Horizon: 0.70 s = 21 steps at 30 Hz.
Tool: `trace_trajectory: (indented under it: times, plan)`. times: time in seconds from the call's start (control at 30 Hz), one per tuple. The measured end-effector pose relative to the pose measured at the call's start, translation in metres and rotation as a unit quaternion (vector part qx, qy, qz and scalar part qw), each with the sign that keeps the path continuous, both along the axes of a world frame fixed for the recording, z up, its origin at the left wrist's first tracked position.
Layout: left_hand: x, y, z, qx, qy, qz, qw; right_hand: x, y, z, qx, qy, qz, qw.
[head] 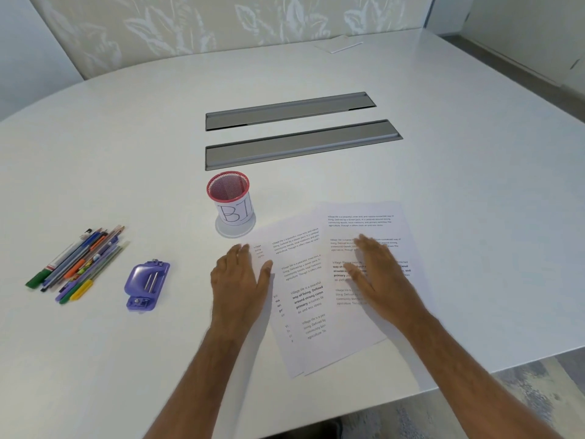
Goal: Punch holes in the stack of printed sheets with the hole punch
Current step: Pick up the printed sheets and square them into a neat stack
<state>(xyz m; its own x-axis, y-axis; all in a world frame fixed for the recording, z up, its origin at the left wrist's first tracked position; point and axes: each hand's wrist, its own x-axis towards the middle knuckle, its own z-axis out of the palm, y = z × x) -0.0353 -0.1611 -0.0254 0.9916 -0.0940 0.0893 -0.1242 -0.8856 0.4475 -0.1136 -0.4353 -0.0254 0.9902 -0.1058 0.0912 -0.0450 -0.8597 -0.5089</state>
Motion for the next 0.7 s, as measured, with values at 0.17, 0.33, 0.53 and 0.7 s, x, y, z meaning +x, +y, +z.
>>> trace_trajectory:
  times: [0.17,0.33,0.53,0.7]
  plan:
    - [-0.012,0.001,0.002,-0.045,0.021,0.032,0.998,0.000,-0.036,0.006,-0.023,0.040,-0.113,0.993]
    - [-0.015,-0.014,0.002,-0.037,0.026,-0.002,0.999,0.001,-0.017,0.002,-0.064,0.040,-0.080,0.994]
    - [-0.009,-0.022,0.006,-0.066,0.039,0.005,0.997,0.005,0.009,0.000,-0.037,0.015,-0.016,0.999]
    - [-0.011,-0.017,0.008,-0.158,0.070,0.066,0.983,0.006,-0.013,0.002,-0.028,-0.005,-0.079,0.996]
